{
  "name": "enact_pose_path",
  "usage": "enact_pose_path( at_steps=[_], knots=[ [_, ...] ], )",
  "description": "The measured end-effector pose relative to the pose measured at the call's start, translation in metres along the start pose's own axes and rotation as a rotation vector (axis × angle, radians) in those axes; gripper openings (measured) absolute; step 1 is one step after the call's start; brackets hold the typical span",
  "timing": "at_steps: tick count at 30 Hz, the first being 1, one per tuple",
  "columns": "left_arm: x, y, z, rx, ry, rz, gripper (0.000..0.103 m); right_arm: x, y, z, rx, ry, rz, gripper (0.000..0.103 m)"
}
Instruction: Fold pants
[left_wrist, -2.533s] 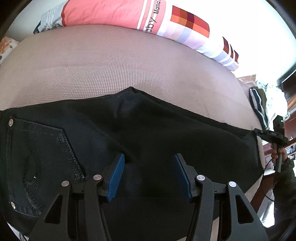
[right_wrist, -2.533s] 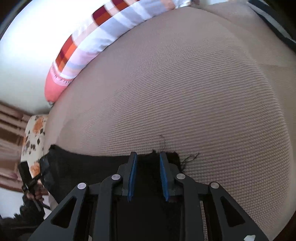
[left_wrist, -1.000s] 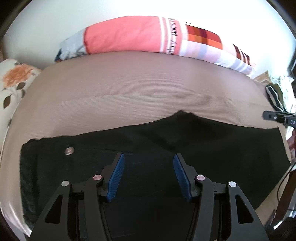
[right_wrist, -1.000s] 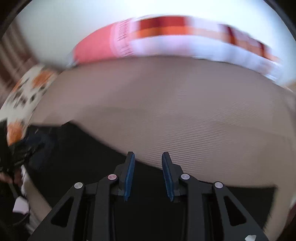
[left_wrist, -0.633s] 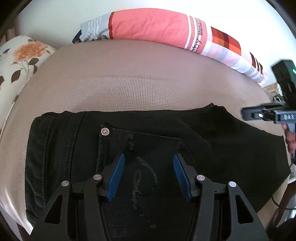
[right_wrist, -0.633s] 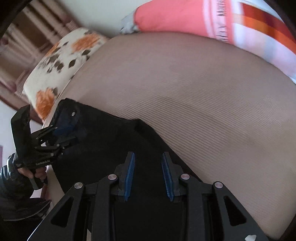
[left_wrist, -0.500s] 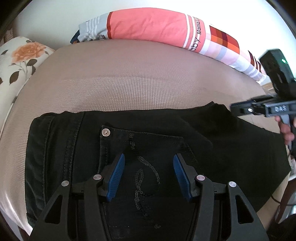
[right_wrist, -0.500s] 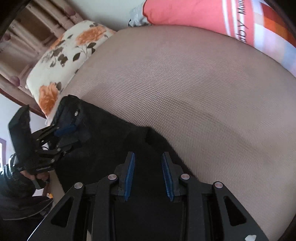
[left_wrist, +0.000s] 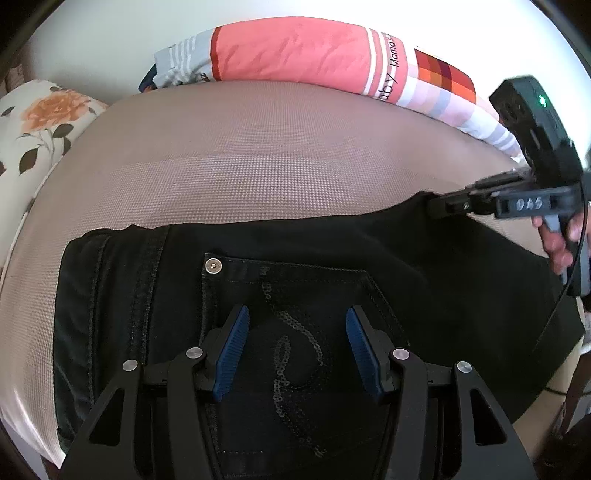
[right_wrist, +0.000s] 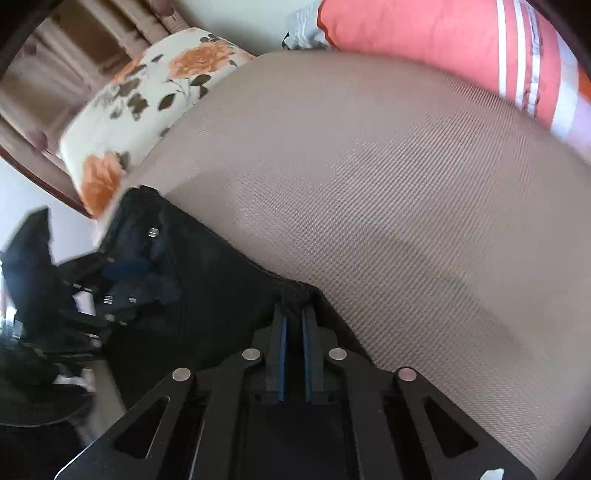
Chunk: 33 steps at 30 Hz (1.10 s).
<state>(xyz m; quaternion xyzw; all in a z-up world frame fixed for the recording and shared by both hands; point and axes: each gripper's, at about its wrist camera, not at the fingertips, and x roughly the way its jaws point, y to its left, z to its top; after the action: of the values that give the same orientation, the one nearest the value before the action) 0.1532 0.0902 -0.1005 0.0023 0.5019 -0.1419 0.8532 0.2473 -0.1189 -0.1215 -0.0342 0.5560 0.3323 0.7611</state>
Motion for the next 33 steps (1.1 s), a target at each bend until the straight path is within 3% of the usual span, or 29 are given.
enact_pose_path(
  at_steps=[5,7,9,12,17,21,24,30,33],
  knots=[
    [0.002,-0.002,0.0,0.006,-0.001,0.016,0.056,0.01,-0.004,0.002,0.04,-0.029,-0.086,0.005],
    [0.0,-0.005,0.002,0.009,-0.001,0.026,0.056,0.007,-0.003,0.002,0.048,-0.032,-0.094,0.012],
    [-0.005,-0.01,0.005,0.023,-0.012,0.024,0.056,-0.007,-0.002,0.0,0.086,-0.07,-0.102,0.02],
    [-0.015,-0.024,0.011,0.047,-0.048,-0.022,0.056,-0.037,0.0,-0.011,0.112,-0.155,-0.17,0.021],
    [-0.007,-0.061,0.03,0.114,-0.075,-0.09,0.056,-0.077,-0.008,-0.058,0.222,-0.215,-0.314,0.021],
    [0.012,-0.09,0.039,0.152,-0.046,-0.173,0.056,-0.087,-0.015,-0.103,0.301,-0.2,-0.427,0.021],
    [0.025,-0.104,0.044,0.184,-0.032,-0.2,0.055,-0.085,-0.019,-0.122,0.353,-0.184,-0.444,0.021],
    [0.058,-0.115,0.064,0.175,0.024,-0.244,0.038,-0.075,-0.032,-0.134,0.431,-0.197,-0.433,0.021],
    [0.069,-0.115,0.073,0.167,0.02,-0.207,0.034,-0.068,-0.033,-0.131,0.435,-0.215,-0.468,0.02]
  ],
)
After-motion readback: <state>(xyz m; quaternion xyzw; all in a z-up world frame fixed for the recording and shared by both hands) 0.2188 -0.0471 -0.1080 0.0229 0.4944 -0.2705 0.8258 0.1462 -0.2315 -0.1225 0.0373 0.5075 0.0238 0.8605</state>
